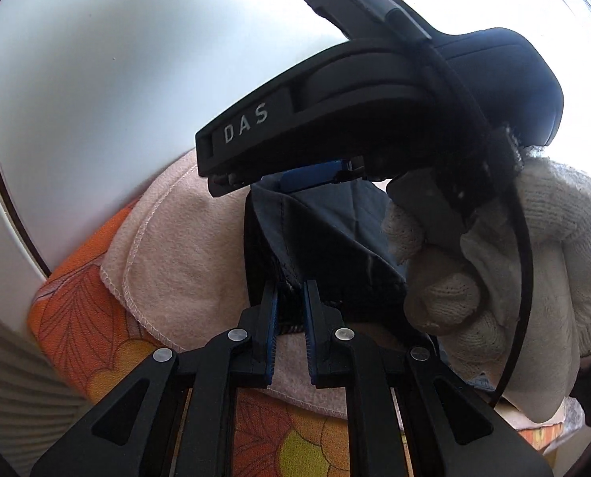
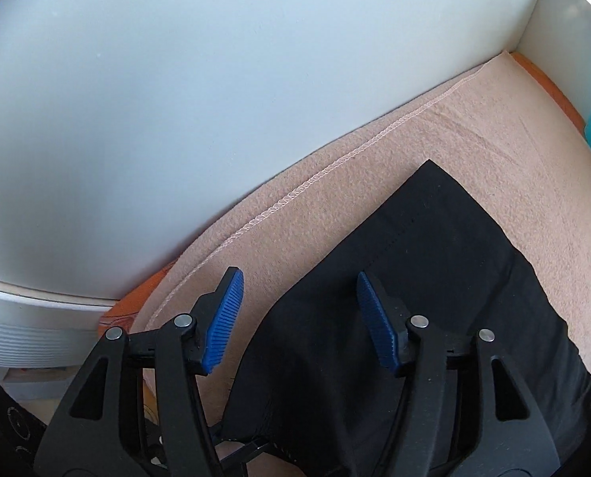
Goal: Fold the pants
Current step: 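Grasp the waistband with the right tool while the left tool lifts it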
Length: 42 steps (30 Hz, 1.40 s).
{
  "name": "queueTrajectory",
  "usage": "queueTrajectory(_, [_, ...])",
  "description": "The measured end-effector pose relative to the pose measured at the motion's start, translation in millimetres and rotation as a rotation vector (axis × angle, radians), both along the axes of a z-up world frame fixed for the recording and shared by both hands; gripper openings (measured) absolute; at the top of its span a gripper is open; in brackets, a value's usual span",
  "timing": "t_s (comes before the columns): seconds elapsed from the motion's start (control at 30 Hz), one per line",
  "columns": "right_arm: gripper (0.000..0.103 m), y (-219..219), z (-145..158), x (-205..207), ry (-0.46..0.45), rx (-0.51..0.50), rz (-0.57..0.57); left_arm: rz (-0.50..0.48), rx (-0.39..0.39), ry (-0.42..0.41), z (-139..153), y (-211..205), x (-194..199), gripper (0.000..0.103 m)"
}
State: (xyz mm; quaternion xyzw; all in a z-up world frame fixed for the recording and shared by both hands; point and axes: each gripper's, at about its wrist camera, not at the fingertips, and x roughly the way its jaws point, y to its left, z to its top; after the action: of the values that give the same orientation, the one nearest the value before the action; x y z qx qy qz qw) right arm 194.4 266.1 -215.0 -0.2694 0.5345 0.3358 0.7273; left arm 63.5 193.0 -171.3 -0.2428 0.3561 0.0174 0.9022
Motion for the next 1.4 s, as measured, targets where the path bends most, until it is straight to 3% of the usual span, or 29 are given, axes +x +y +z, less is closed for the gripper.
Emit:
queueTrajectory(0.13, [0.056,5,-2,-9,-0.058,-0.049,0.015,0.019,0.011,-0.01,4,3,-11,0.01])
queueTrajectory(0.23, [0.035,-1,0,-6,-0.083,-0.05,0.005,0.035,0.018,-0.003,5,1,-22,0.012])
queueTrajectory(0.27, [0.023,-3,1,-5,-0.085,-0.048,0.0,0.037,0.024,0.007,5,0,-23,0.021])
queueTrajectory(0.3, [0.017,-8,3,-3,-0.068,-0.031,-0.005,0.04,0.027,0.017,4,-1,-25,0.039])
queueTrajectory(0.37, [0.009,-20,7,4,-0.008,0.03,-0.042,0.041,0.023,0.012,5,-4,-25,0.044])
queueTrajectory(0.6, [0.007,-47,24,13,0.074,0.161,-0.096,0.046,0.013,0.046,11,-8,0,0.048])
queueTrajectory(0.77, [0.006,-75,44,27,0.128,0.261,-0.122,0.109,-0.006,0.028,10,3,6,0.048])
queueTrajectory(0.83, [0.006,-91,55,35,0.134,0.298,-0.128,0.092,-0.031,0.018,9,4,10,0.049])
queueTrajectory(0.93, [0.006,-111,64,43,0.143,0.339,-0.147,0.066,-0.031,0.025,8,-1,16,0.057])
queueTrajectory(1.17, [0.006,-131,70,38,0.18,0.41,-0.177,0.016,-0.119,0.015,5,-27,28,0.057])
queueTrajectory(1.33, [0.006,-153,82,38,0.2,0.486,-0.182,0.044,-0.307,0.005,1,-25,21,0.058])
queueTrajectory(1.4, [0.006,-162,87,38,0.206,0.521,-0.187,0.036,-0.3,-0.006,3,-33,21,0.058])
